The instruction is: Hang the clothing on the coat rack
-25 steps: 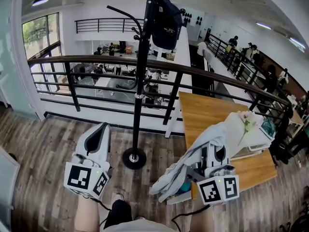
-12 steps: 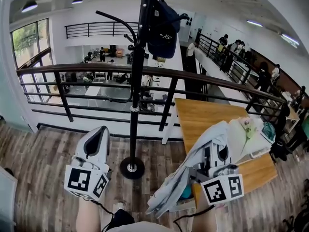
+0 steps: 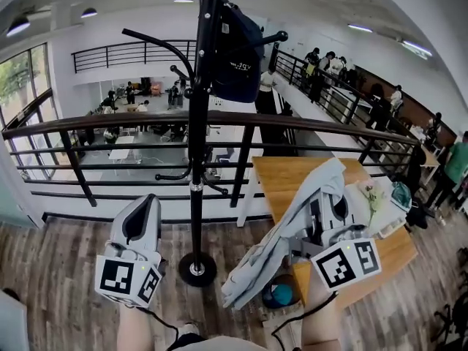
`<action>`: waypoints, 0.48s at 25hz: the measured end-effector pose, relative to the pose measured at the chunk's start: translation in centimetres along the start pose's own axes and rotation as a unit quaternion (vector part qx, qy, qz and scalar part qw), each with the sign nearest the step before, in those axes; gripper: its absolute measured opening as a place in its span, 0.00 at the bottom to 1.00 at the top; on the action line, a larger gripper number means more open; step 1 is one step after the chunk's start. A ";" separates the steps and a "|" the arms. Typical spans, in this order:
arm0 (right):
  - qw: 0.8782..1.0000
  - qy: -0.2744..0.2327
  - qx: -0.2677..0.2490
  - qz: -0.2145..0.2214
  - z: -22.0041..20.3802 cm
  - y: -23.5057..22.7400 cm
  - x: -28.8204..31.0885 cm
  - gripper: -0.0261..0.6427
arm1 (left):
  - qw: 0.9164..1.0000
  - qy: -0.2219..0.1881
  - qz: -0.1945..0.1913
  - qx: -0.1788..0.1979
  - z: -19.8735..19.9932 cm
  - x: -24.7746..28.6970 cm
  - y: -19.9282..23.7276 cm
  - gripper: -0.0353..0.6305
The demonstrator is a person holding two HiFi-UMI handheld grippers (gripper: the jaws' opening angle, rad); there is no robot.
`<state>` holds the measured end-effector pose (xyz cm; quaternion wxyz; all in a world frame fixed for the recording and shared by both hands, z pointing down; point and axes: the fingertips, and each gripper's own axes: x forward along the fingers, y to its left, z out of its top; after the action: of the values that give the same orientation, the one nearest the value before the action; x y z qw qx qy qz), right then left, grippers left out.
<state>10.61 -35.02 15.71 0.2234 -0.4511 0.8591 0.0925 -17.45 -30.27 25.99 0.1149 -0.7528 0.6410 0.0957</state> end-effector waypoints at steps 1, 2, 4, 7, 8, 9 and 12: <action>1.000 -0.001 -0.002 0.000 0.2 0.1 0.8 0.05 | 1.000 0.000 -0.003 -0.001 -0.1 0.4 0.4 0.07; 1.000 -0.001 -0.004 0.000 0.3 0.2 1.6 0.05 | 1.000 -0.001 -0.006 -0.003 -0.2 0.7 0.9 0.07; 1.000 -0.002 -0.007 0.000 0.7 0.2 3.2 0.05 | 1.000 -0.002 -0.013 -0.006 -0.4 1.5 1.7 0.07; 1.000 -0.005 -0.007 -0.001 1.4 0.2 5.2 0.05 | 1.000 -0.004 -0.024 -0.011 -0.8 2.4 2.8 0.07; 1.000 -0.006 -0.007 0.000 1.6 0.3 5.8 0.05 | 1.000 -0.004 -0.027 -0.012 -1.0 2.6 3.1 0.07; 1.000 -0.007 -0.008 0.000 1.9 0.3 6.4 0.05 | 0.999 -0.005 -0.030 -0.013 -1.1 2.9 3.4 0.07; 1.000 -0.010 -0.012 0.004 2.8 0.6 8.2 0.05 | 0.999 -0.007 -0.041 -0.018 -1.5 3.7 4.2 0.07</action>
<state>6.91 -39.69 9.37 0.2263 -0.4493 0.8574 0.1087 -21.00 -34.86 26.10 0.1095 -0.7795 0.6073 0.1074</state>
